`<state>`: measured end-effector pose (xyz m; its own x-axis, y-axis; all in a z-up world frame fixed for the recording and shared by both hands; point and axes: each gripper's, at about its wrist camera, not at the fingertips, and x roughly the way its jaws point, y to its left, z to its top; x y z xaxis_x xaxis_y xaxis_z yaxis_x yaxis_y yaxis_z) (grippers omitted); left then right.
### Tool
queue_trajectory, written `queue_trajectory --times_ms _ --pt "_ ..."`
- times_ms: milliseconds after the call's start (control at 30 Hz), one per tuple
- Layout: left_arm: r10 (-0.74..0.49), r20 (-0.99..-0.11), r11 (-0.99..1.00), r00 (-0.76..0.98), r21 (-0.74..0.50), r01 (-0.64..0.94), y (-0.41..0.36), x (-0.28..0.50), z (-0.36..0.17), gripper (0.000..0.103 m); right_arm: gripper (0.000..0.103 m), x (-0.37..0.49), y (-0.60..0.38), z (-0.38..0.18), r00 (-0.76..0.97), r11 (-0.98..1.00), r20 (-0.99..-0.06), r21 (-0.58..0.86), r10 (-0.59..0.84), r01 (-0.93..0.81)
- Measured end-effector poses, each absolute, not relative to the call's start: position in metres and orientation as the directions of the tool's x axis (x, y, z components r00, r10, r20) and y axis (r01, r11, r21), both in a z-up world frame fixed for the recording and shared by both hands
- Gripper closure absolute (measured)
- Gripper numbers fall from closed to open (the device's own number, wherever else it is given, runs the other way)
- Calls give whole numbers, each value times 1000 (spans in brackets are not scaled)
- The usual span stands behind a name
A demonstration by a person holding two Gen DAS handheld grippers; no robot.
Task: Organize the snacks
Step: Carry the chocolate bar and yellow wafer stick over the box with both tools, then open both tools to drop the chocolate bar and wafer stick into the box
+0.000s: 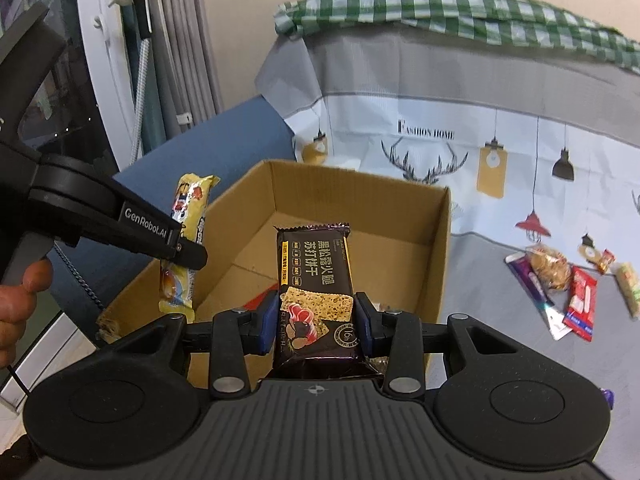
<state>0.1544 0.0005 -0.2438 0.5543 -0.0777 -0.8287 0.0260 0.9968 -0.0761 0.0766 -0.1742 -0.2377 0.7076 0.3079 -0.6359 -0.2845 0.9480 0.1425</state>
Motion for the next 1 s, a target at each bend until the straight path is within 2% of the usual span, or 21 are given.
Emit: queue_trajectory --times_ms 867,900,933,967,1000 --pt "-26 -885 999 464 -11 35 -6 201 -295 92 62 121 -162 -288 637 957 -720 142 275 -253" --pt "-30 -888 999 459 -14 38 -5 201 -295 88 62 122 -163 -288 637 958 -721 142 273 -251" --pt "-33 -891 999 453 -16 41 -6 202 -295 63 62 122 -163 -289 636 958 -722 141 272 -250" --pt "-26 -892 999 451 -9 39 -7 202 -294 19 61 122 -162 -289 636 958 -723 137 270 -250" --pt "-1 -889 1000 459 12 24 -7 200 -292 1 58 123 -162 -288 635 957 -723 135 271 -255"
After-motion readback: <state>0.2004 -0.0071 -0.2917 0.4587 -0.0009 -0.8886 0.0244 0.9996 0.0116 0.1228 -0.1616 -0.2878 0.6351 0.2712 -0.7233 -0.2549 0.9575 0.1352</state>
